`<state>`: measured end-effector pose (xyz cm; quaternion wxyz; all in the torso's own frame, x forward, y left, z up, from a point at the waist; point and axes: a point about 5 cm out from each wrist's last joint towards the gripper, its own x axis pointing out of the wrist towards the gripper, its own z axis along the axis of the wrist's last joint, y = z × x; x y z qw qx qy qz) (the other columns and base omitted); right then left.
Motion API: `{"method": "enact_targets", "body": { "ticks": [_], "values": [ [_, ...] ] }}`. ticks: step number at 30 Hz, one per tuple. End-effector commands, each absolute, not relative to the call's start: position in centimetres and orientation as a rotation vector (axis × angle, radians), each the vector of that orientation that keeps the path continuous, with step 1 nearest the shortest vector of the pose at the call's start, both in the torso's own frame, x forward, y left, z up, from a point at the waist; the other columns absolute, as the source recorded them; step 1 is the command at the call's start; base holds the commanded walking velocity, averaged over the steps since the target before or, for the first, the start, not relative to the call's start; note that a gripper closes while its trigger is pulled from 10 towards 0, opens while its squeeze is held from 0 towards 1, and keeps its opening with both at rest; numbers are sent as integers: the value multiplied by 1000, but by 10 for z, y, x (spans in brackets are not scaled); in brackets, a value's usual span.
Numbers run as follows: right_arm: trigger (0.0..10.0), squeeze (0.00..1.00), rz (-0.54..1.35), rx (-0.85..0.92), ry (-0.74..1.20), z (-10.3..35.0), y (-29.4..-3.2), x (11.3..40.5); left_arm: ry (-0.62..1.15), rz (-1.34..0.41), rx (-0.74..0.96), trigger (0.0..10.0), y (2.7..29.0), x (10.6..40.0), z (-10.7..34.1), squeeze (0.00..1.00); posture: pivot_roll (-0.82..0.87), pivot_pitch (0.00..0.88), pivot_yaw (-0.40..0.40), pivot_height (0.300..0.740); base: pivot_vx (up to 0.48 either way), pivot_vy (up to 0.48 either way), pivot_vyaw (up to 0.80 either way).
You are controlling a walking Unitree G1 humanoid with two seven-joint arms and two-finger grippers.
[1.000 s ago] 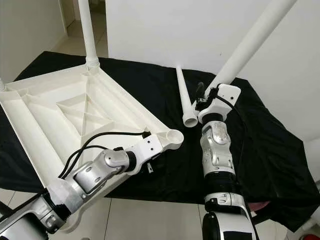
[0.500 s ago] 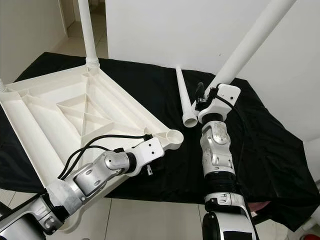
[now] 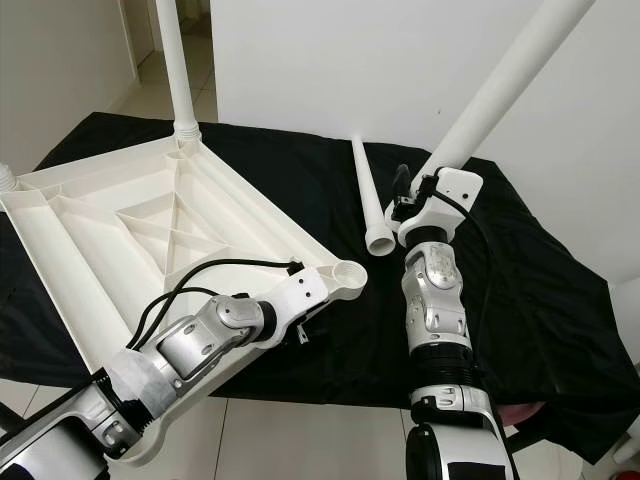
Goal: Building children table
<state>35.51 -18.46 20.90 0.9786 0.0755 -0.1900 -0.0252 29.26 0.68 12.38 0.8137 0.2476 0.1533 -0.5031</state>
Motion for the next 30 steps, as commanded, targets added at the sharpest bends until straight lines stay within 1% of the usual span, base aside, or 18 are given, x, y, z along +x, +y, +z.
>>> {"method": "enact_targets", "body": {
  "ticks": [1,2,3,4,19,30],
  "values": [
    [10000,0,-64,137,-417,216,-189,355,440,-1275,533,4431,7,277,108,0,-29,0,-83,740,0,0,0],
    [10000,0,-66,137,-418,216,-190,355,439,-1290,540,1373,7,275,108,0,-29,0,-83,740,0,0,0],
    [10000,0,-66,137,-418,216,-190,355,439,-1290,540,1373,7,275,108,0,-29,0,-83,740,0,0,0],
    [10000,0,-67,137,-418,216,-190,355,439,-1306,544,0,7,274,108,0,-29,0,-83,740,0,0,0],
    [10000,0,-78,135,-421,218,-193,356,447,-1391,567,0,8,264,109,0,-28,0,-82,740,0,0,0],
    [10000,0,-68,135,-411,216,-191,357,412,-1441,568,0,4,255,115,0,-25,0,-85,740,0,0,0]
  ]
}}
